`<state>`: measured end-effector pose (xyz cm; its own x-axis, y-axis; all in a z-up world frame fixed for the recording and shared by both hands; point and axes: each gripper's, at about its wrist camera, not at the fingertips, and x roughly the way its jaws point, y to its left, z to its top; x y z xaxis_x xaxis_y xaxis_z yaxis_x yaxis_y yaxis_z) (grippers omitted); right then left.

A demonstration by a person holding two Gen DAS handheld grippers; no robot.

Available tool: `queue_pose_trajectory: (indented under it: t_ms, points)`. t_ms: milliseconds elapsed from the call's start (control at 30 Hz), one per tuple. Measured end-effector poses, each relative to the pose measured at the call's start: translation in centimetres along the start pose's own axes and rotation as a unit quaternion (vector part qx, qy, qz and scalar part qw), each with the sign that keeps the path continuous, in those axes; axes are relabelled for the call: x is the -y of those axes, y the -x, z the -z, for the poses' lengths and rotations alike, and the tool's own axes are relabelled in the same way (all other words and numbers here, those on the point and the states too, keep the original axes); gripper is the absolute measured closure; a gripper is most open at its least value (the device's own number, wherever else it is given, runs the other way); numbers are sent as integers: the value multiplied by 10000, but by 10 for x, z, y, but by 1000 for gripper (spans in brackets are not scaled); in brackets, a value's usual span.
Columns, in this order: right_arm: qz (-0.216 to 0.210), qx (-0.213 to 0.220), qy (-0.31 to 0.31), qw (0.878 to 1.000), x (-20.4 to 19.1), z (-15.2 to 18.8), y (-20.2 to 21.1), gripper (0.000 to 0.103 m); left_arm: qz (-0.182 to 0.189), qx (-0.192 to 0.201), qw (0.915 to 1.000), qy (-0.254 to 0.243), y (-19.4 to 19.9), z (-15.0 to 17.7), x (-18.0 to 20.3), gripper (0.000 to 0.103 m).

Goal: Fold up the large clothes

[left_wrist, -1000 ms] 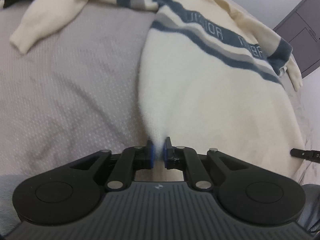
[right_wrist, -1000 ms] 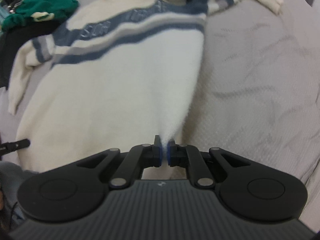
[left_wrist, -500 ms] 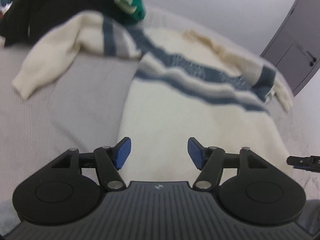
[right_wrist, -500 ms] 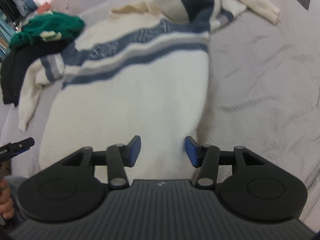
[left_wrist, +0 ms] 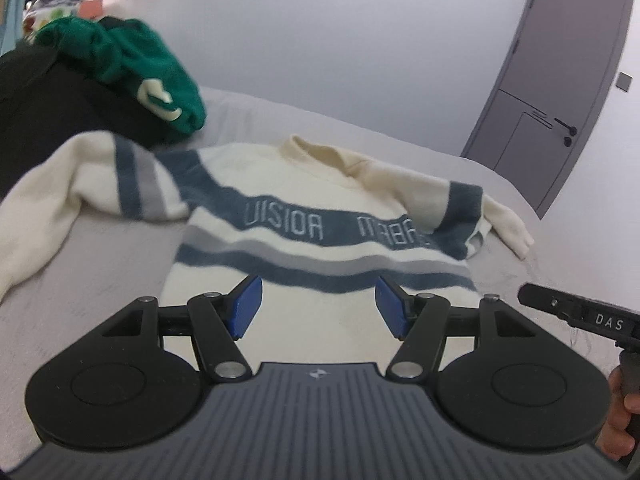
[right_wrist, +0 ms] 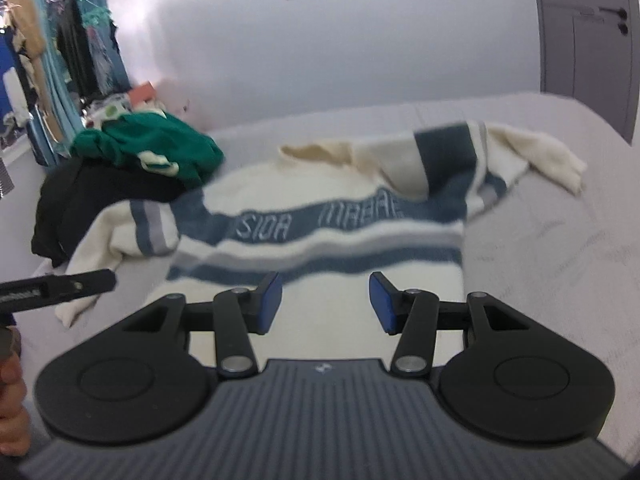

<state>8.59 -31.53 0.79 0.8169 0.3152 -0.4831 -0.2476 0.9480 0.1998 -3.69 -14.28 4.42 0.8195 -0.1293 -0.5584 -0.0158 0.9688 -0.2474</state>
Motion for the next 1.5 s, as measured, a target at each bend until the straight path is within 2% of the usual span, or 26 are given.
queue_pose_trajectory:
  t_ms: [133, 233, 400, 533, 767, 900, 967, 1000, 1033, 1167, 1300, 1400, 1467, 1500]
  points:
    - [8, 222, 138, 9997, -2, 6, -8, 52, 15, 219, 9995, -223, -10, 8, 11, 35]
    - [15, 290, 128, 9995, 1, 17, -16, 52, -17, 307, 9993, -211, -21, 19, 10, 35]
    - [269, 145, 35, 9995, 12, 34, -32, 52, -98, 132, 9993, -336, -41, 37, 8, 35]
    - [400, 47, -279, 9988, 35, 24, -40, 52, -186, 50, 9992, -362, -52, 45, 4, 35]
    - [643, 3, -765, 9950, 105, -17, -62, 52, -273, -291, 9990, -224, -74, 55, -6, 35]
    - [1018, 60, -374, 9941, 142, -41, -89, 51, -268, -467, 9985, -112, -89, 58, -11, 35]
    - [1166, -2, -314, 9927, 166, -50, -106, 38, -306, -574, 9979, -67, -97, 60, -13, 35]
    - [1211, 1, -402, 9918, 180, -53, -113, 27, -335, -631, 9974, -58, -101, 61, -14, 35]
    - [1272, 26, -465, 9908, 192, -55, -118, 20, -361, -689, 9970, -36, -105, 62, -15, 35]
    - [1569, 151, -307, 9870, 233, -66, -143, 19, -422, -927, 9947, 107, -124, 64, -19, 35]
    - [1887, 513, -114, 9806, 274, -78, -169, 19, -489, -1063, 9929, 201, -141, 64, -22, 35]
    - [2211, 809, 54, 9719, 302, -84, -188, 19, -576, -1088, 9922, 217, -152, 62, -22, 35]
    - [2561, 860, 277, 9624, 319, -86, -205, 18, -653, -1158, 9910, 171, -159, 60, -21, 35]
    - [2594, 896, 279, 9612, 329, -86, -211, 18, -677, -1160, 9908, 141, -161, 59, -20, 35]
